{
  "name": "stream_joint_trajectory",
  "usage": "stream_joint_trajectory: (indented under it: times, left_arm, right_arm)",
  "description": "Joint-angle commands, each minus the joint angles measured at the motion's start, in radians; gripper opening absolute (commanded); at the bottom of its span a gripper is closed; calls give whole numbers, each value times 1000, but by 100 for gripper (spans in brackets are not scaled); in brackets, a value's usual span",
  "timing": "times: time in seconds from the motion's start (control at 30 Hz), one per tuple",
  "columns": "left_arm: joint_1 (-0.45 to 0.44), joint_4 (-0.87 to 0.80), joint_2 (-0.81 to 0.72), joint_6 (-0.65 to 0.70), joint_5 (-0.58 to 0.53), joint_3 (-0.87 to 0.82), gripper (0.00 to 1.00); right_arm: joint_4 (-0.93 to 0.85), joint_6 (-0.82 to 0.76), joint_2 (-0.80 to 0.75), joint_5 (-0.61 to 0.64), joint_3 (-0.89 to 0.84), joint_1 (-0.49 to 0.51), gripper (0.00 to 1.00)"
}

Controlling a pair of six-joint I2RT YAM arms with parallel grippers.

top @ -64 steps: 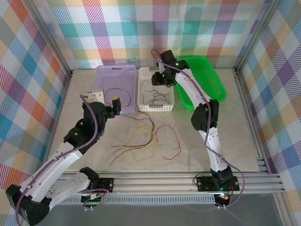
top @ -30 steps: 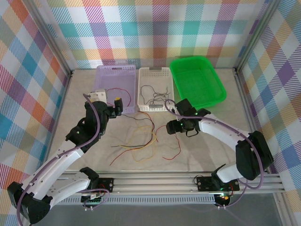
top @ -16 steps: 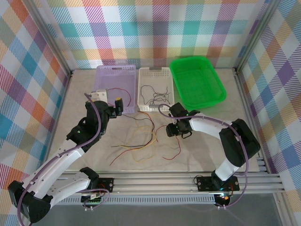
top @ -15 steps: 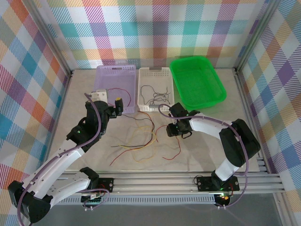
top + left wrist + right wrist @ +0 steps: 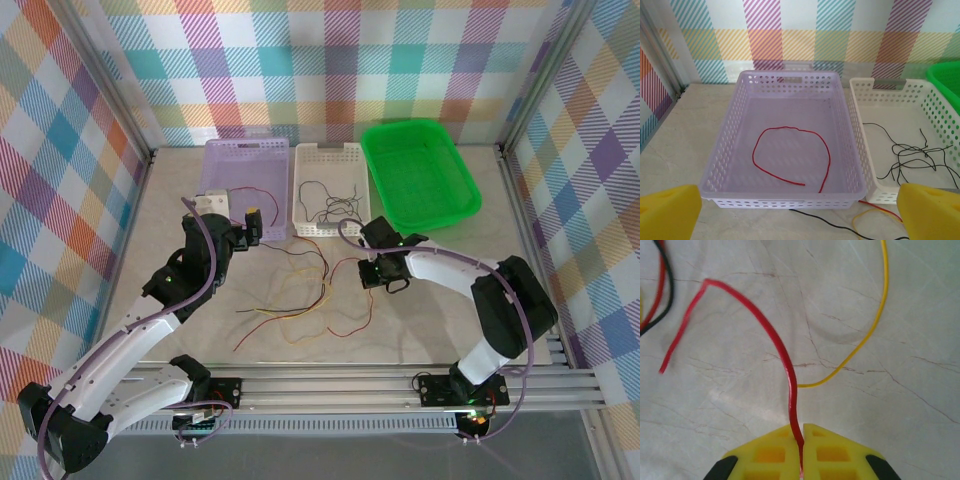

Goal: Untangle the cables

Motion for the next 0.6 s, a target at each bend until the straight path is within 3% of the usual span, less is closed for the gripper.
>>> stream_joint_trajectory:
  times: [0.0, 0.3, 0.57]
  left_arm:
    - [12, 25, -6, 8, -4, 1, 100]
    - [11, 25, -8, 9, -5, 3, 100]
    - [11, 44, -52, 12, -36, -16, 100]
  right_arm:
    - [-39, 1, -74, -20, 23, 1, 2]
    - [-143, -6, -221, 5, 169, 13, 0]
    - [-194, -17, -86, -6, 446, 40, 0]
